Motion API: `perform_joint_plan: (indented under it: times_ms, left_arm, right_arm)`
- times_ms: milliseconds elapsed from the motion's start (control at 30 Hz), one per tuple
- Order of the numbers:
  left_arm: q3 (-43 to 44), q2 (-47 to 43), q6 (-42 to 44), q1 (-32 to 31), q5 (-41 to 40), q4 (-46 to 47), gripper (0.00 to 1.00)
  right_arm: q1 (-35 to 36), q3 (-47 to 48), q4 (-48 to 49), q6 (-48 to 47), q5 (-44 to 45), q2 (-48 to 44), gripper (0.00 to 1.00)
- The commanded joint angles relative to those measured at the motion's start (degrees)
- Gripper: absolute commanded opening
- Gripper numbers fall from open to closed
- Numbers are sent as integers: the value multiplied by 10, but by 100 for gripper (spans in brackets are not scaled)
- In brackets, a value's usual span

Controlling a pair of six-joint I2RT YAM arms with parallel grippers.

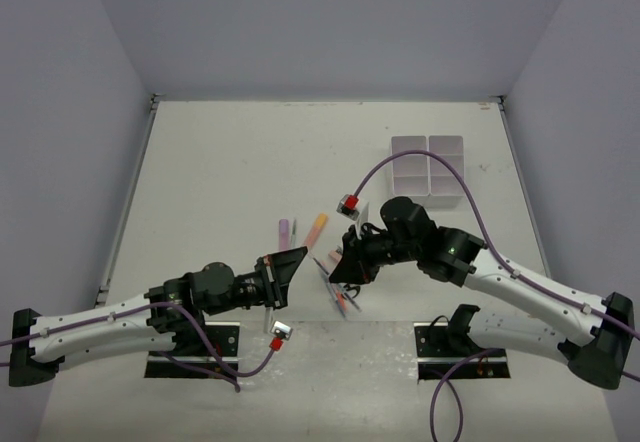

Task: Sort the stationery into containers
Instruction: Close the pen cap on the pen.

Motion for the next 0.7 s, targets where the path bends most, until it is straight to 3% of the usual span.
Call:
perform_joint_plan:
  times_ms: [0, 667]
  left_arm:
    - [15, -2, -6, -4, 0, 16, 0]
    - [16, 8, -14, -4, 12, 11, 0]
  right_arm:
    - [1, 10, 13, -8, 4, 3, 0]
    - [0, 22, 12, -10, 8, -2, 0]
